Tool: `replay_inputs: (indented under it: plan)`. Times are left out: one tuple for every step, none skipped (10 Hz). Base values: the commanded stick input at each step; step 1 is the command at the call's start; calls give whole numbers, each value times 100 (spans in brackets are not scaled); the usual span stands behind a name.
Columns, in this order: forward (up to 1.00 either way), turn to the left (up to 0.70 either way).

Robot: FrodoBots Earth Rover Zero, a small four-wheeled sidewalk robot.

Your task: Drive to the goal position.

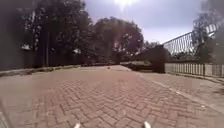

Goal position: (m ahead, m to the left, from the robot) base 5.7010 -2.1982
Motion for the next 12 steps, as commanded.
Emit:
replay_inputs:
  plan:
    - [70,0]
    - [70,0]
    - [70,0]
    - [70,0]
    - [70,0]
    - [70,0]
    - [70,0]
    - [70,0]
    - [70,0]
    - [70,0]
    - [70,0]
    - [70,0]
